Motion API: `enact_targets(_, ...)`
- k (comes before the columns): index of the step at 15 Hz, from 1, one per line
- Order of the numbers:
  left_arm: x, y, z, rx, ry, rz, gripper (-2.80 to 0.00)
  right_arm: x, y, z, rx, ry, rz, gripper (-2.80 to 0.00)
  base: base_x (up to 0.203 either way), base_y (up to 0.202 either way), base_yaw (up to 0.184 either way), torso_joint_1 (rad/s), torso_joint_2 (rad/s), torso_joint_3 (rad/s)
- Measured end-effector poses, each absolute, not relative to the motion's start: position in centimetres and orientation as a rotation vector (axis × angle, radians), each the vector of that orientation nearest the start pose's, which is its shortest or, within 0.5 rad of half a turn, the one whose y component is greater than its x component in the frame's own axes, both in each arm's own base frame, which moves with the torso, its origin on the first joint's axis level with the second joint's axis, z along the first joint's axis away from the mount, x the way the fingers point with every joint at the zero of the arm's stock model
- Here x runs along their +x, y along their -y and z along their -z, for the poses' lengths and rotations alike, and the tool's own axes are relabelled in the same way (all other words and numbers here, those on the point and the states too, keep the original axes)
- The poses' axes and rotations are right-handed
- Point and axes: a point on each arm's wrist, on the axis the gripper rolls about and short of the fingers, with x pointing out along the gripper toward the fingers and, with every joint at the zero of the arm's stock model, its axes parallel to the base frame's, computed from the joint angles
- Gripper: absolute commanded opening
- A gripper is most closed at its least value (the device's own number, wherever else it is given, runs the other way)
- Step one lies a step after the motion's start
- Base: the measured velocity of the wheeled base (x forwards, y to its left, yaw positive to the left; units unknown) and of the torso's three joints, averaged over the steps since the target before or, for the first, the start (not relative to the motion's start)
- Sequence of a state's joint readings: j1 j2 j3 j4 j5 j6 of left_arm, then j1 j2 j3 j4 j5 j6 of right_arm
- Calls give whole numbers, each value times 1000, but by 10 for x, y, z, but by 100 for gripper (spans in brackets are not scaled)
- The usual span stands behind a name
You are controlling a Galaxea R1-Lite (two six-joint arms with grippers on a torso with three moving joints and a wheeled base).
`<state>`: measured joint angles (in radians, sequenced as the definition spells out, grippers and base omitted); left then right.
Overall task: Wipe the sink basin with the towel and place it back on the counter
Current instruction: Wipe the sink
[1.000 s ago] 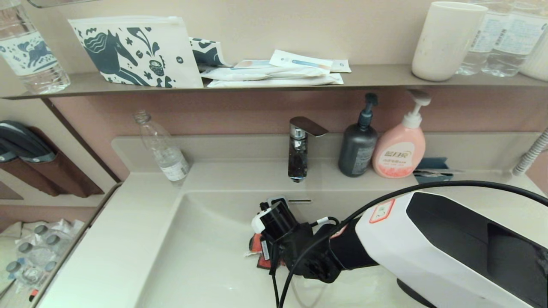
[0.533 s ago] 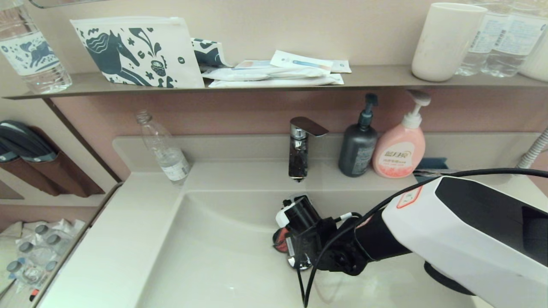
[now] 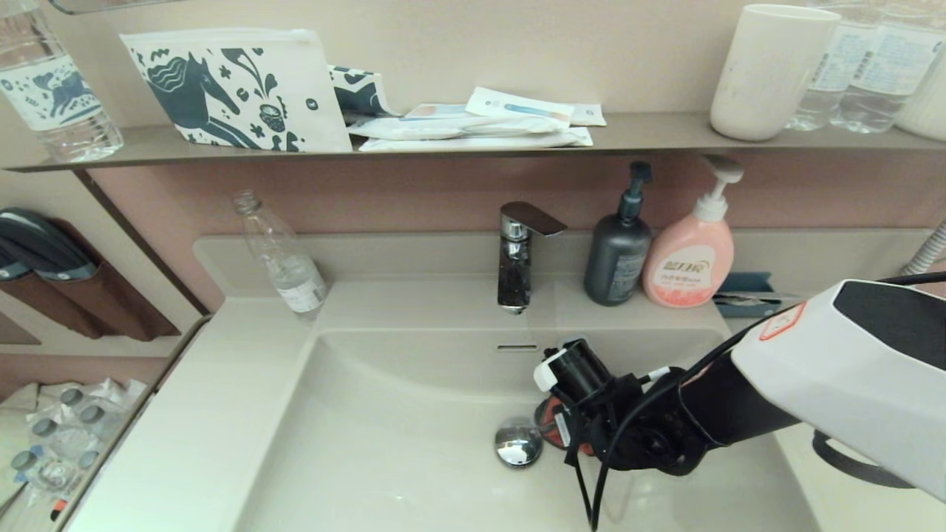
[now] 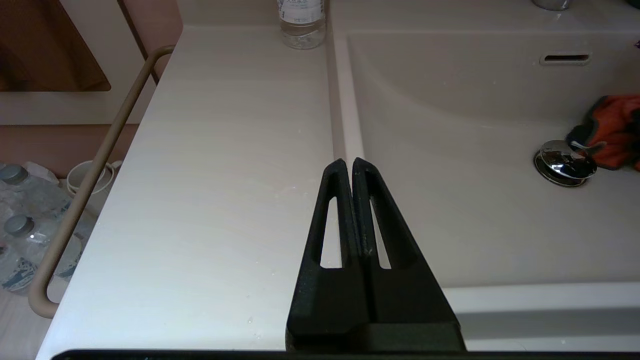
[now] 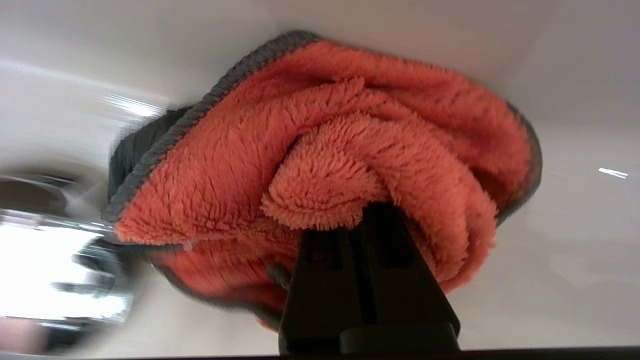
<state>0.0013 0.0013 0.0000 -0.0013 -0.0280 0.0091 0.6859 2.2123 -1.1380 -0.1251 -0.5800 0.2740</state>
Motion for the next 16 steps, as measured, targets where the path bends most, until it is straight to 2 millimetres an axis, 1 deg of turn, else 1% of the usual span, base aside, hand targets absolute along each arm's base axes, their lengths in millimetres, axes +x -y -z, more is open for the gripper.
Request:
enact_targets(3, -23, 1, -76, 9, 0, 27, -280, 298, -214, -52, -347, -786, 20, -280, 0, 0, 0, 0, 0, 0)
enact_targets(5, -23, 1, -76, 9, 0, 27, -280, 284, -200, -57, -380, -821, 27, -280, 0, 0, 0, 0, 0, 0)
enact_targets(8, -23, 1, -76, 9, 0, 27, -280, 257, -185, -68, -440, -893, 19, -280, 0, 0, 0, 0, 0, 0)
enact_targets(10, -23, 1, -76, 9, 0, 27, -280, 236, -174, -81, -494, -960, 14, -280, 0, 0, 0, 0, 0, 0)
enact_targets(16, -23, 1, -76, 9, 0, 27, -280, 191, -140, -127, -572, -1063, 16, -280, 0, 0, 0, 0, 0, 0)
